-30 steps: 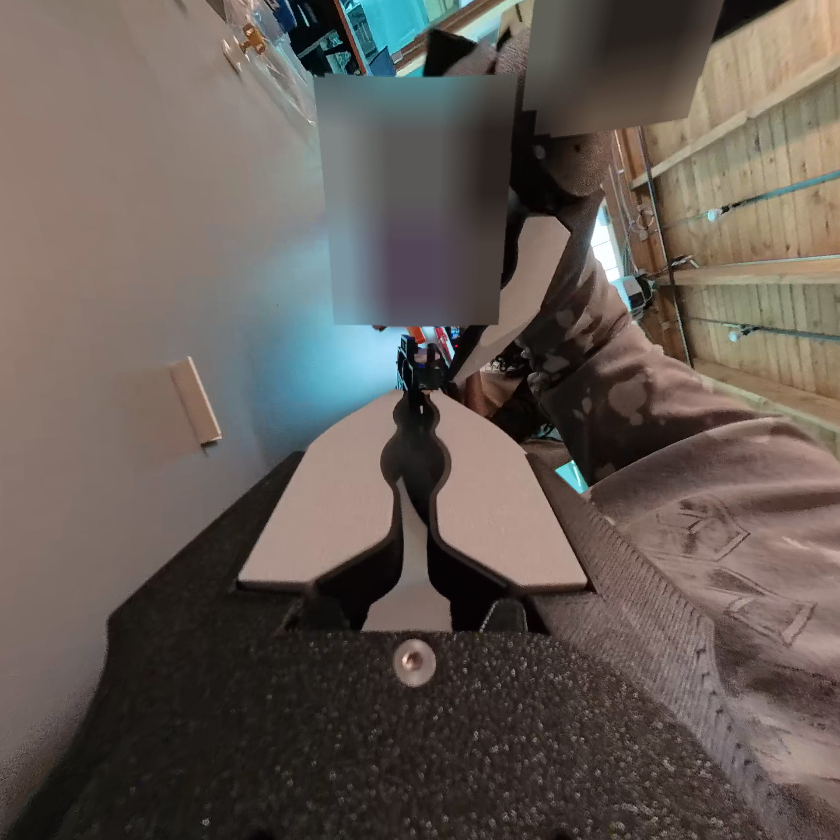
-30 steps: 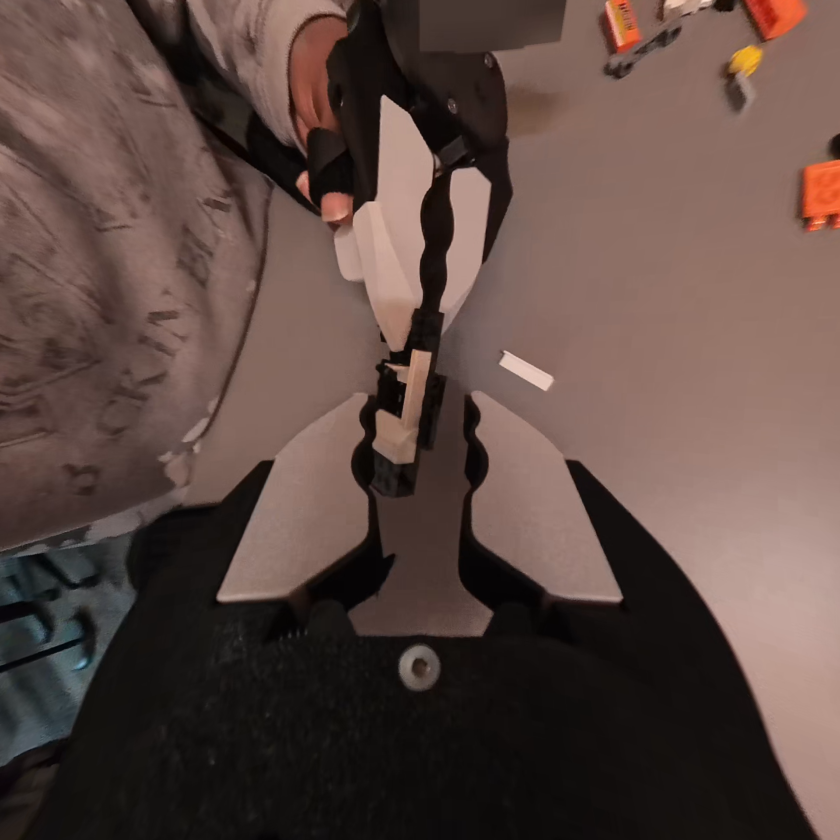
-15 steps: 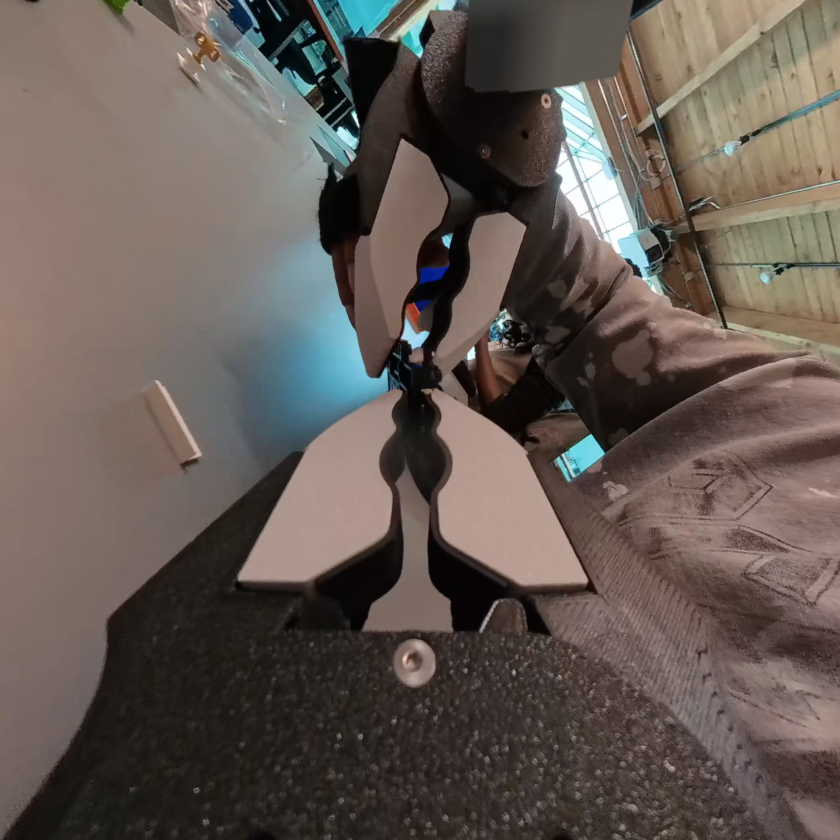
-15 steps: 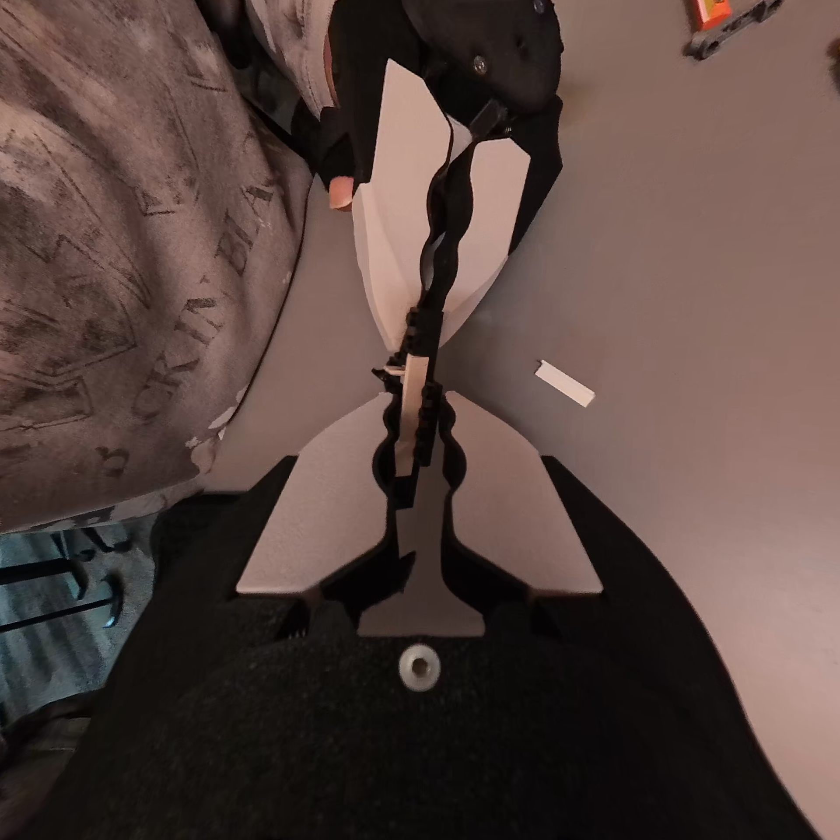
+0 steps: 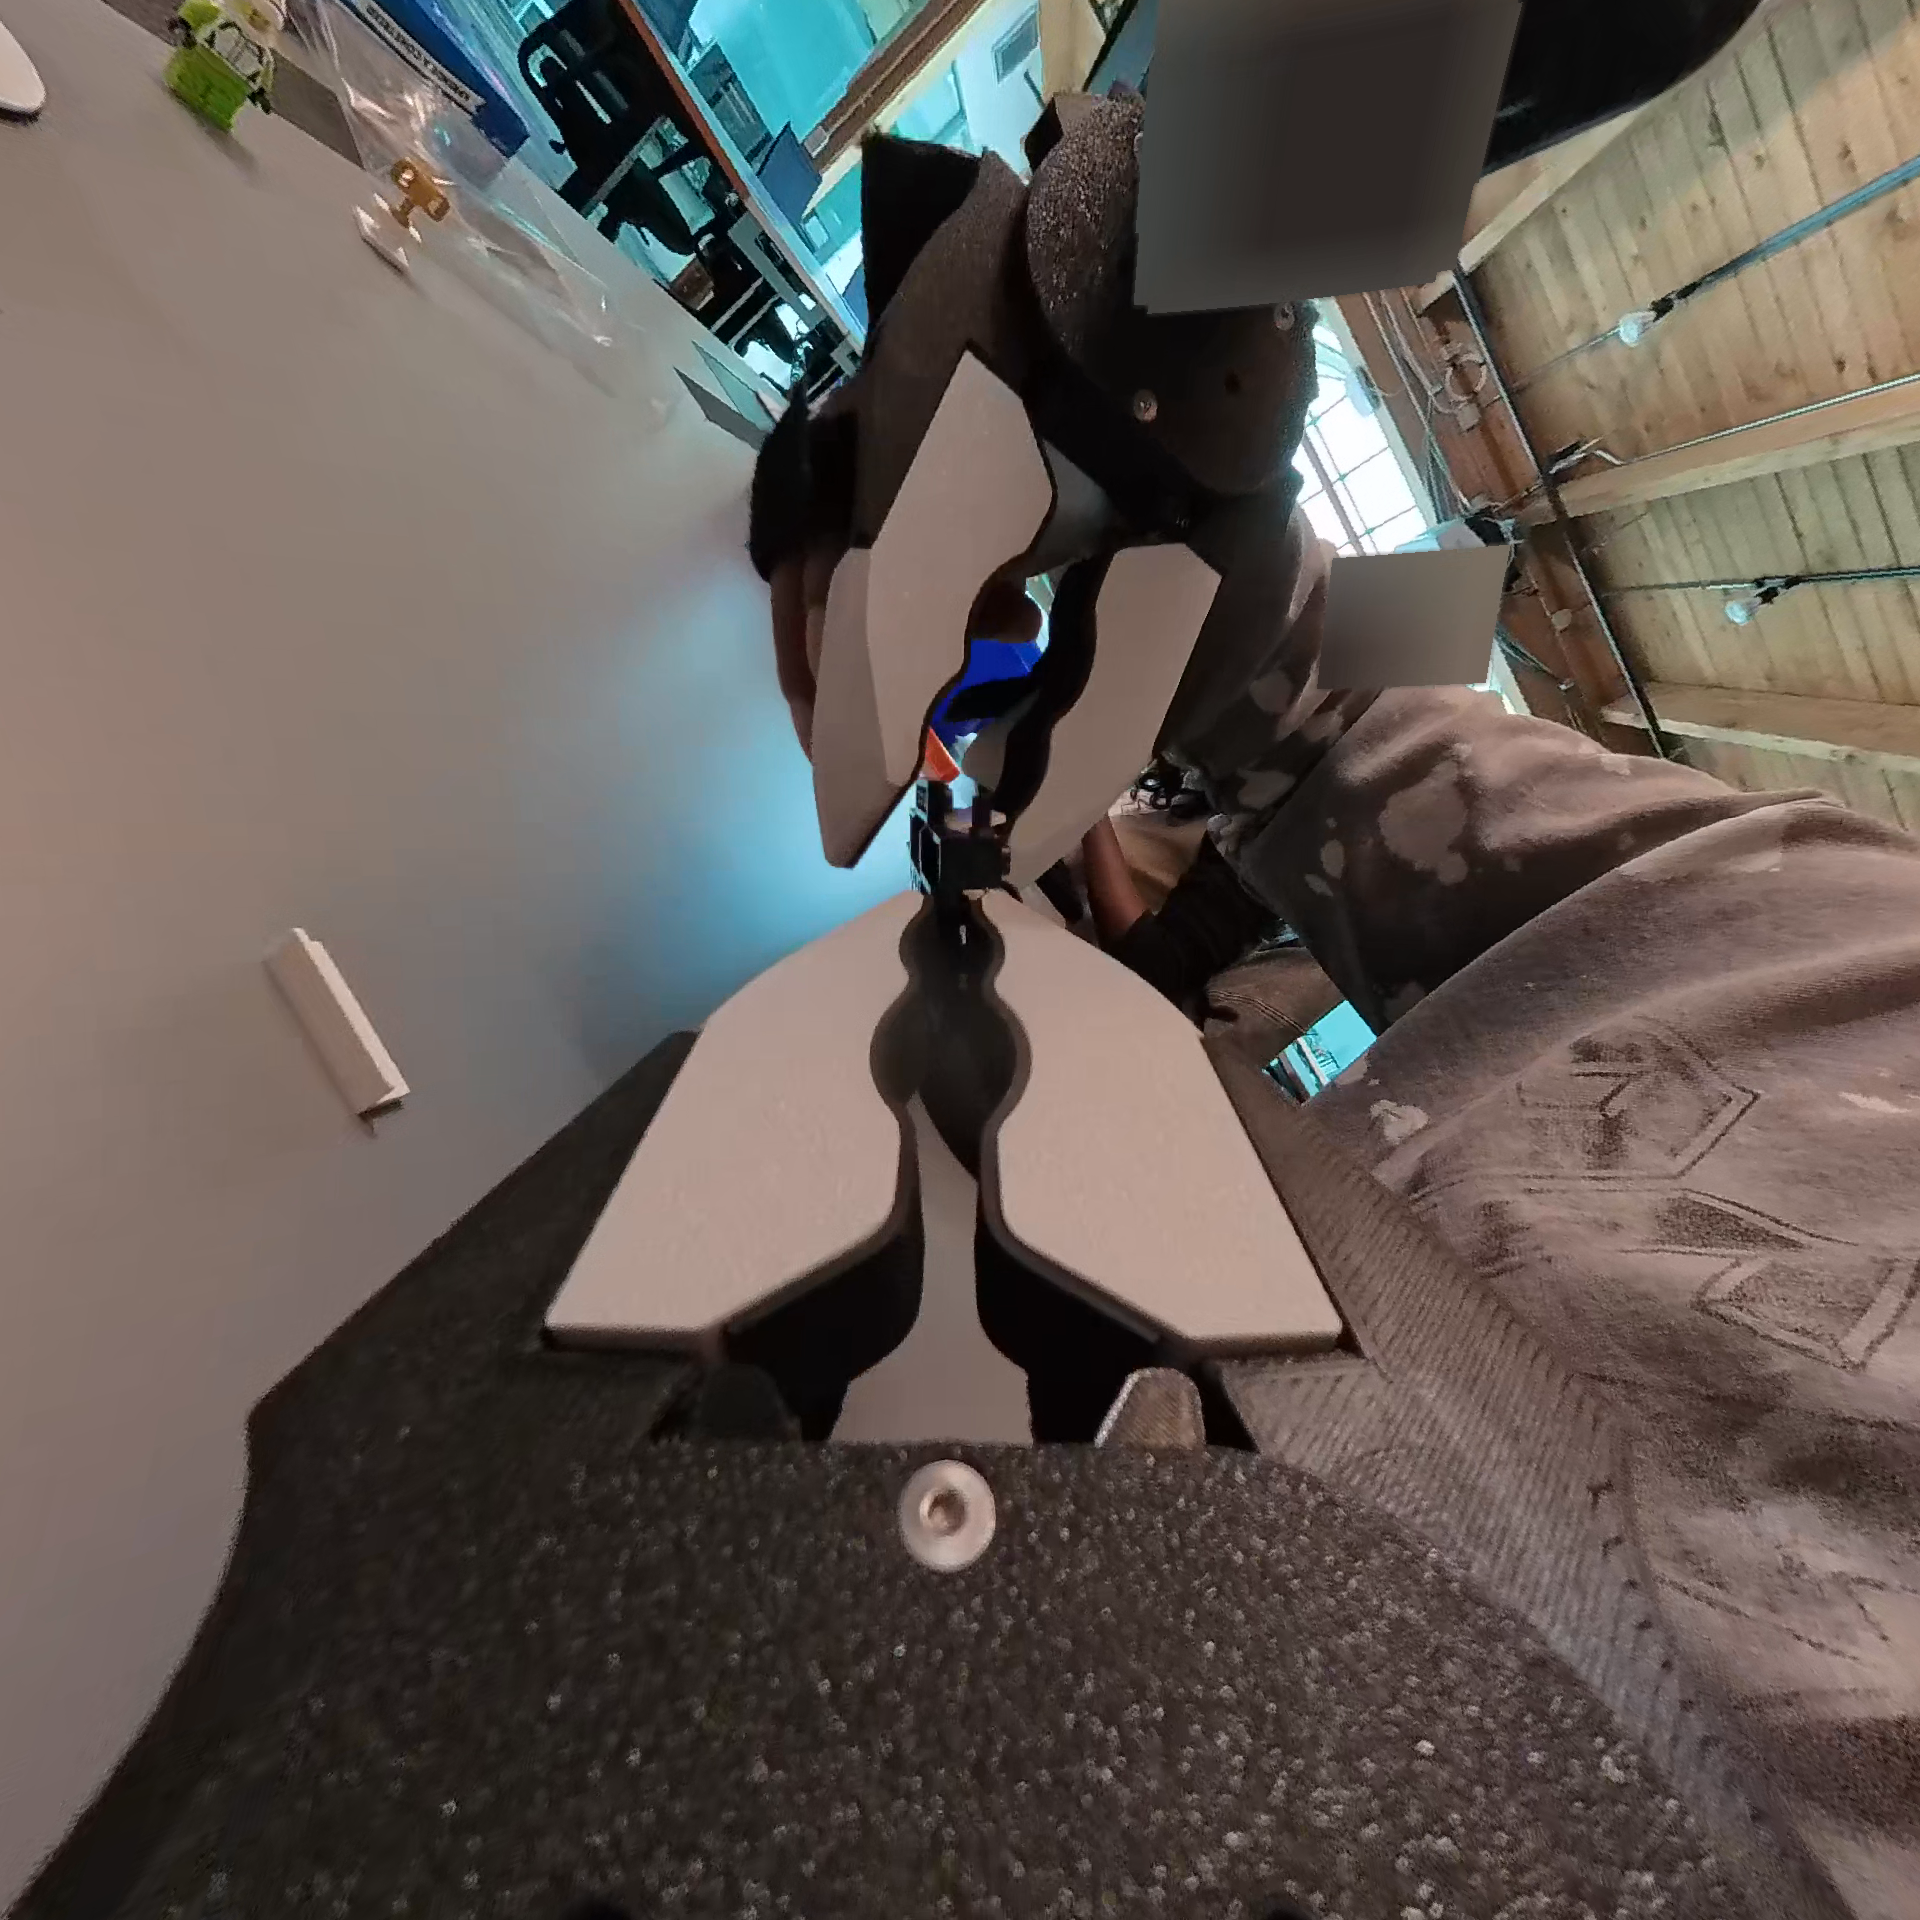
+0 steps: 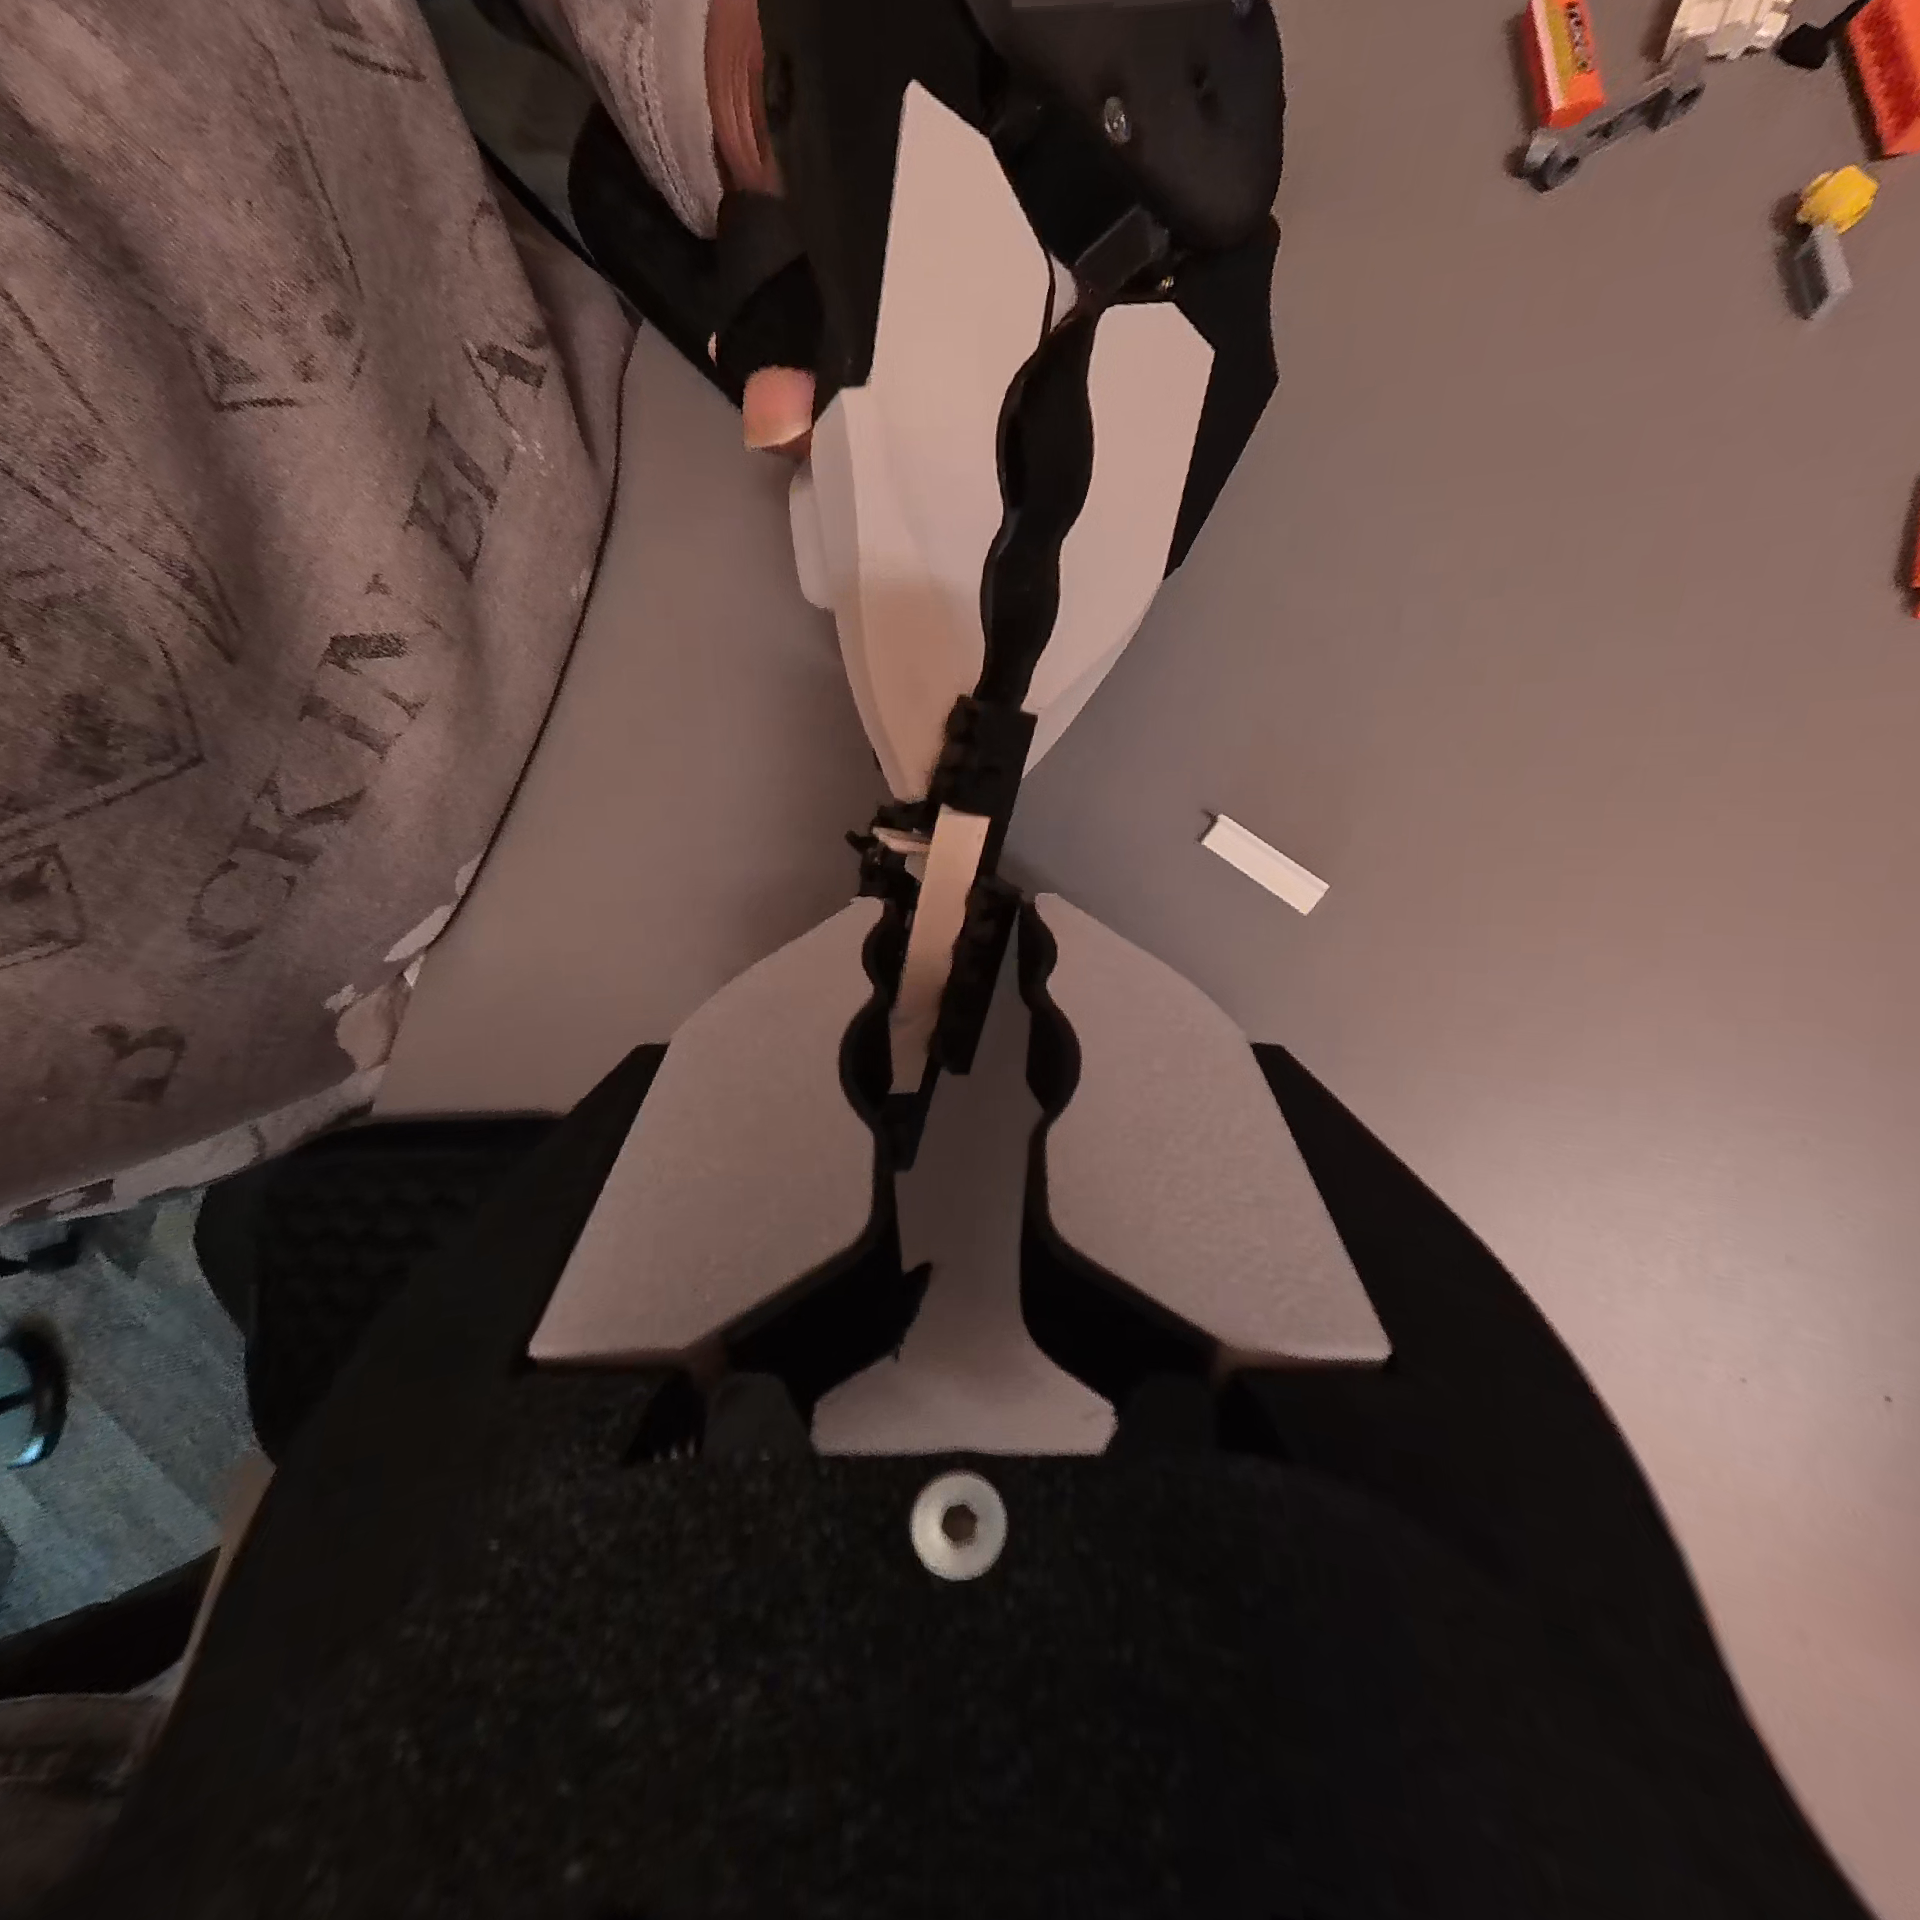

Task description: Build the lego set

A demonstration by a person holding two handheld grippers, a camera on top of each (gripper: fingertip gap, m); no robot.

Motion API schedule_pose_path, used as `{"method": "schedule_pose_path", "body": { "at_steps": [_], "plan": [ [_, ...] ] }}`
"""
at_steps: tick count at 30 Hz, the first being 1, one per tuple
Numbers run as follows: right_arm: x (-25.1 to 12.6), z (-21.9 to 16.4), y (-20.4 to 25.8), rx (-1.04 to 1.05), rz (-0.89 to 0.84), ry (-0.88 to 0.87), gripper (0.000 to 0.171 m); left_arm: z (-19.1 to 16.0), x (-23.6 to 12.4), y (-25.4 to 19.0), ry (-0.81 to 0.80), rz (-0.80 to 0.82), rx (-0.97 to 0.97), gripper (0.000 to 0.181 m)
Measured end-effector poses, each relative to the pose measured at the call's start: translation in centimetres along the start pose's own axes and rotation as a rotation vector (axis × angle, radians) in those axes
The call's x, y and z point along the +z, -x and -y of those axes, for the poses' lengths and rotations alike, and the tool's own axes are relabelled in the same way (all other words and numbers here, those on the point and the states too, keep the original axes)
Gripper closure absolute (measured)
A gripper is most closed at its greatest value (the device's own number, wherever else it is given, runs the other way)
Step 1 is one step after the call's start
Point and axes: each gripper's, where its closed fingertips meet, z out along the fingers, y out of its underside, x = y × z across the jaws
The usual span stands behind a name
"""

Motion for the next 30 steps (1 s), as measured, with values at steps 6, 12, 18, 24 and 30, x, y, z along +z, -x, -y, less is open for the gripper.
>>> {"method": "schedule_pose_path", "body": {
  "at_steps": [6,12,18,24,30],
  "plan": [
    [-1.3,0.7,0.1,0.063,0.047,-0.089,0.145,-0.1,-0.1,-0.1,0.007,0.003,0.013,0.177],
    [-1.6,0.8,-0.9,0.009,-0.104,-0.062,0.15,0.1,-0.2,0.7,-0.005,0.031,-0.019,0.177],
    [-1.0,0.5,-1.6,-0.071,-0.315,-0.008,0.152,0.1,-0.3,1.1,-0.005,0.061,-0.014,0.177],
    [-0.7,0.3,-0.9,-0.09,-0.352,0.006,0.153,-0.2,-0.1,0.3,0.011,0.061,0.076,0.177],
    [-0.9,0.3,-0.5,-0.069,-0.366,-0.02,0.154,-0.2,0.1,-0.1,0.016,0.097,0.161,0.177]
  ]
}}
